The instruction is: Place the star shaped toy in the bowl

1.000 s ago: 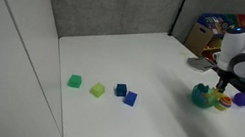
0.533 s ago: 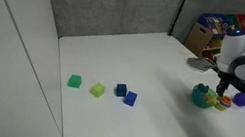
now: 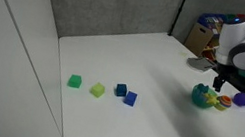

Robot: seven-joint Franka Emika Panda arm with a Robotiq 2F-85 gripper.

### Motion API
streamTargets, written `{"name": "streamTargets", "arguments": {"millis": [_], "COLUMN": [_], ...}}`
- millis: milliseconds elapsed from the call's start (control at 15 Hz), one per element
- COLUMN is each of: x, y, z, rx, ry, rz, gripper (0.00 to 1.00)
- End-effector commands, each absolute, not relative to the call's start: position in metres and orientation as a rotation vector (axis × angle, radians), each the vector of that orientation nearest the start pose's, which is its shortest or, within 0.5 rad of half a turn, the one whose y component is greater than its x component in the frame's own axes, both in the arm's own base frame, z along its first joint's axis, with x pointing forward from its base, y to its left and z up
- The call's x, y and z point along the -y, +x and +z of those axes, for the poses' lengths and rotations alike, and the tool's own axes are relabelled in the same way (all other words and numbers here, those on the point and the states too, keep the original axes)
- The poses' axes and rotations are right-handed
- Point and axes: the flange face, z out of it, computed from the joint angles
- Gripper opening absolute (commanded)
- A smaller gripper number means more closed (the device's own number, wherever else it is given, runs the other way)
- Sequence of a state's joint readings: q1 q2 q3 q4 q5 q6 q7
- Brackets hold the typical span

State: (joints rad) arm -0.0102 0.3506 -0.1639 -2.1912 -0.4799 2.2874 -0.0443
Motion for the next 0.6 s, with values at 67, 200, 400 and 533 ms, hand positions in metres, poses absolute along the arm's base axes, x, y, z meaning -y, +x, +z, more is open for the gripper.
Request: {"name": "streamTargets", "arguments": {"millis": [67, 200, 400, 533], "x": [0.095, 0.095, 0.094, 0.091], "y": [0.514, 0.507, 0.496, 0.487], "z": [0.265, 0.288, 0.32, 0.34], "rx": [0.117, 0.0, -0.133, -0.202], "ry": [-3.407, -3.383, -3.35, -3.329], "rz": [0.441, 0.389, 0.303, 0.241], "gripper": [1.0, 1.0, 1.0, 1.0]}}
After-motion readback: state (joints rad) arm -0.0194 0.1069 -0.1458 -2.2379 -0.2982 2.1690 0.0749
